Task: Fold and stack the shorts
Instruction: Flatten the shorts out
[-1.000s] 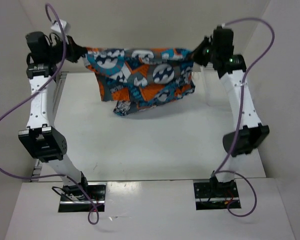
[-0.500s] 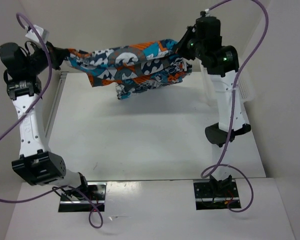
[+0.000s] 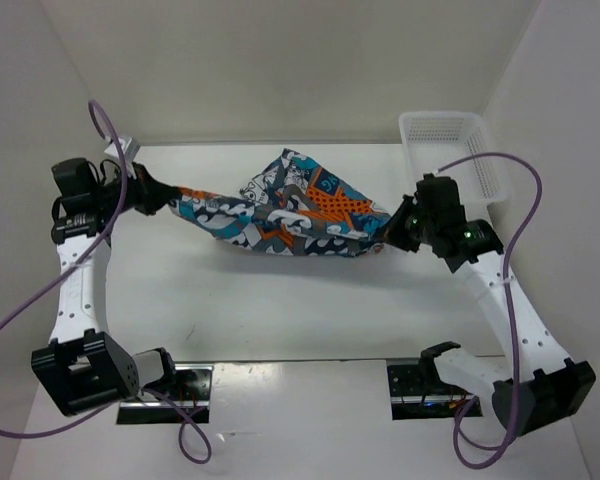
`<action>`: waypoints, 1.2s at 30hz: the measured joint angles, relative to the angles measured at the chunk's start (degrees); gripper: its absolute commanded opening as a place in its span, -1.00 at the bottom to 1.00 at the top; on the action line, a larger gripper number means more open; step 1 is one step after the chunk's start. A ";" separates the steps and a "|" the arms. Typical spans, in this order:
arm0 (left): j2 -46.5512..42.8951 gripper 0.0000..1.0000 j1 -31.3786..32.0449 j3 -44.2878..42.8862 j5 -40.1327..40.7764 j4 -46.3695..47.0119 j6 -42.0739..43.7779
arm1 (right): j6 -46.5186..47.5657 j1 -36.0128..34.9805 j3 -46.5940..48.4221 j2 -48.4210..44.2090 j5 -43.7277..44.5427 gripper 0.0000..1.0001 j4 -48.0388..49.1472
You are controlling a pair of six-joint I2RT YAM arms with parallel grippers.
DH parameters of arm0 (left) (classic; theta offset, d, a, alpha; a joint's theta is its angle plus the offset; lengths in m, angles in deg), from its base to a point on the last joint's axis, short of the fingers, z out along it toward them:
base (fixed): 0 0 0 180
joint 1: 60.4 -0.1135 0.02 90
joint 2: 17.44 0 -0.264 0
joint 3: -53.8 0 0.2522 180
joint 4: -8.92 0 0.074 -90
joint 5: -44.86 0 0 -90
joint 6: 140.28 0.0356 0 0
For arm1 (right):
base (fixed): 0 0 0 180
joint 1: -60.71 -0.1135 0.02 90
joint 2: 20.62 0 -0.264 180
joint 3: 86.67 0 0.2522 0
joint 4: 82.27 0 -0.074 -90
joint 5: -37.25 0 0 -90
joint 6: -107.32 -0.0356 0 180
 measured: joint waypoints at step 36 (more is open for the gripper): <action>-5.64 -1.00 -1.16 3.58 3.85 -12.26 0.15 | -4.83 0.72 -6.19 -9.64 -4.26 -0.99 1.77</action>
